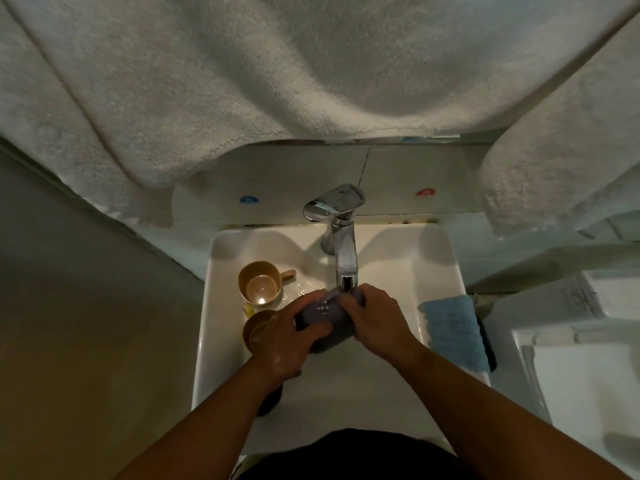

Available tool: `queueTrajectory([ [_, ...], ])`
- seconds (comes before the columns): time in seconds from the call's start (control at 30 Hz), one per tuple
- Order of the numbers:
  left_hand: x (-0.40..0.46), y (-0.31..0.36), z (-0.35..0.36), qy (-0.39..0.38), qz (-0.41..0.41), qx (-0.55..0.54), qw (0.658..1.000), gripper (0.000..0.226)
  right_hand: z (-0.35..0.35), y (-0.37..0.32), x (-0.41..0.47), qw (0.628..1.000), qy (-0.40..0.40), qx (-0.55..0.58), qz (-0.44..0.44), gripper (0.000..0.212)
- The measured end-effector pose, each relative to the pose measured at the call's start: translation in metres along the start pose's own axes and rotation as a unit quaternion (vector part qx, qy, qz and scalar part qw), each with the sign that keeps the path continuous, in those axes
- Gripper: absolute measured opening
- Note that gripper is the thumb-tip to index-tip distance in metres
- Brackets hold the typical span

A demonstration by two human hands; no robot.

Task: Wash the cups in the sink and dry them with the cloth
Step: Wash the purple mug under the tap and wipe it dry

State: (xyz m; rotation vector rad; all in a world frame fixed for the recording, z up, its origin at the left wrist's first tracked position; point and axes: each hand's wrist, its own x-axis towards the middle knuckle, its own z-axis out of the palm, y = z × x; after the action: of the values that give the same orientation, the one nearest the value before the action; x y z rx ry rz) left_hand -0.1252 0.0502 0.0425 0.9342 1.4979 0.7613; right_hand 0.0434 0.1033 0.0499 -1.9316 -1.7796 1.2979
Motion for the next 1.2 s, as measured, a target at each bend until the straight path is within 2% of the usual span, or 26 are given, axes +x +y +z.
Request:
queueTrajectory([
  [0.07,0.000,-0.002,-0.003,0.001,0.003,0.018,1.000,0.043,-0.004,0.003,-0.003,0.996,-0.057,0.062,-0.013,0.022],
  [0.1,0.000,-0.003,-0.004,-0.002,0.001,0.021,1.000,0.043,-0.005,0.004,-0.003,0.996,-0.058,0.070,-0.011,0.023],
  [0.2,0.000,-0.003,-0.004,-0.014,0.006,0.030,0.999,0.049,0.000,-0.001,-0.002,0.999,0.026,0.029,0.018,0.024],
  [0.23,0.000,-0.002,-0.003,-0.019,0.015,0.041,0.999,0.054,0.001,-0.004,-0.003,0.999,0.035,-0.011,0.027,0.022],
  [0.3,0.000,-0.001,-0.002,-0.024,0.021,0.063,0.998,0.058,0.000,-0.008,-0.001,0.987,0.000,-0.163,-0.010,0.018],
  [0.33,0.000,-0.002,-0.003,-0.023,0.017,0.061,0.998,0.056,-0.001,-0.007,0.000,0.982,-0.016,-0.184,-0.027,0.017],
  [0.37,0.001,-0.003,-0.004,-0.019,0.010,0.049,0.999,0.052,-0.005,-0.008,0.000,0.990,-0.030,-0.133,-0.027,0.012],
  [0.43,0.000,-0.003,-0.005,0.000,-0.016,0.007,1.000,0.047,-0.014,-0.006,-0.004,0.996,-0.072,0.047,-0.023,0.009],
  [0.53,-0.001,0.000,-0.010,0.010,-0.046,-0.049,0.998,0.045,-0.023,-0.002,-0.015,0.958,-0.146,0.248,-0.009,0.017],
  [0.6,-0.001,0.000,-0.013,-0.003,-0.046,-0.064,0.997,0.046,-0.022,0.001,-0.017,0.946,-0.125,0.300,0.026,0.020],
  [0.73,-0.003,-0.003,-0.013,-0.025,-0.027,-0.016,0.999,0.057,-0.010,-0.006,-0.013,0.954,-0.028,0.278,0.109,0.028],
  [0.8,-0.005,-0.002,-0.013,-0.010,-0.017,0.012,1.000,0.062,-0.007,-0.011,-0.014,0.960,-0.012,0.262,0.102,0.028],
  [0.9,-0.003,-0.007,-0.016,0.012,0.018,0.046,0.999,0.073,-0.013,-0.008,-0.017,0.950,-0.069,0.297,0.073,0.022],
  [1.0,0.000,-0.009,-0.019,0.015,0.038,0.083,0.996,0.075,-0.020,-0.002,-0.019,0.928,-0.107,0.347,0.087,0.019],
  [1.1,0.001,-0.004,-0.012,0.015,0.055,0.144,0.988,0.063,-0.013,0.003,-0.017,0.957,-0.047,0.276,0.078,0.020],
  [1.2,0.002,0.000,-0.002,0.060,0.070,0.195,0.976,0.062,-0.008,0.006,-0.016,0.975,0.008,0.219,0.023,0.023],
])
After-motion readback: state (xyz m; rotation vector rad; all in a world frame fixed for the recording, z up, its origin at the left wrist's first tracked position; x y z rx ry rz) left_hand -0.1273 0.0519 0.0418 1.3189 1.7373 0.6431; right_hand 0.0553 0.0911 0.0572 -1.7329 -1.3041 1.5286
